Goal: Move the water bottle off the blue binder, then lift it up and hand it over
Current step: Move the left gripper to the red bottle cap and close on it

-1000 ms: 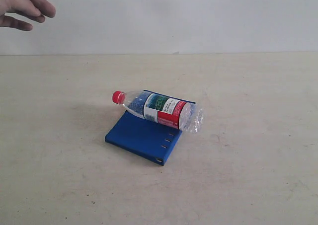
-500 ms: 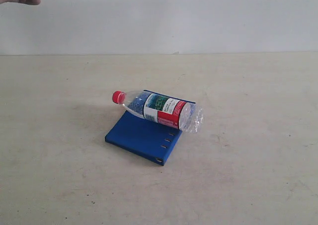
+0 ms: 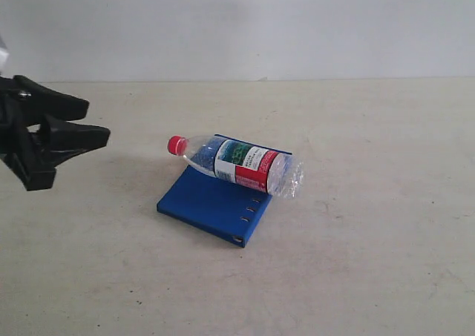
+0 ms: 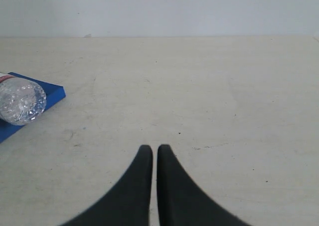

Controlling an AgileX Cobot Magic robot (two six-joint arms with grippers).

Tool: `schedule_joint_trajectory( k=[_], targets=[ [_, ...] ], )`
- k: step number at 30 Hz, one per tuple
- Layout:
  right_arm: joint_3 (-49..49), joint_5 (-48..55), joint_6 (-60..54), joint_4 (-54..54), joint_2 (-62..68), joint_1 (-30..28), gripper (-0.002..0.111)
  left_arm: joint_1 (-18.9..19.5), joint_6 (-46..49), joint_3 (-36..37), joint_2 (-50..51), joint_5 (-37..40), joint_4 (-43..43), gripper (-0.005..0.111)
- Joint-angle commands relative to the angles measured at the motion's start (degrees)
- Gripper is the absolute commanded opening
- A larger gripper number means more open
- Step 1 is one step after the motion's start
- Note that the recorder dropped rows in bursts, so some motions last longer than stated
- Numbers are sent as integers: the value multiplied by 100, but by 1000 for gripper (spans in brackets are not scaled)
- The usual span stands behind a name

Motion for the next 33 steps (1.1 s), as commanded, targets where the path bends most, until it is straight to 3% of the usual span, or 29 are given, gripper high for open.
schedule_joint_trajectory(
  k=[1, 4, 7, 12, 19, 33],
  targets=[
    [-7, -65, -4, -21, -25, 11, 1, -827, 61, -568, 927, -896, 434, 53],
    [-7, -65, -4, -21, -25, 11, 1, -1372, 61, -1354, 2010, -1663, 1905, 53],
    [-7, -65, -4, -21, -25, 11, 1, -1515, 61, -1907, 2644, -2346, 2834, 53],
    [-7, -65, -4, -21, -25, 11, 1, -1515, 61, -2703, 3365, -2537, 2855, 53],
    [-7, -65, -4, -21, -25, 11, 1, -1515, 61, -3505, 4180, -1780, 3130, 53],
    [-7, -65, -4, -21, -25, 11, 1, -1537, 61, -3679, 4245, -1780, 3446, 53]
  ],
)
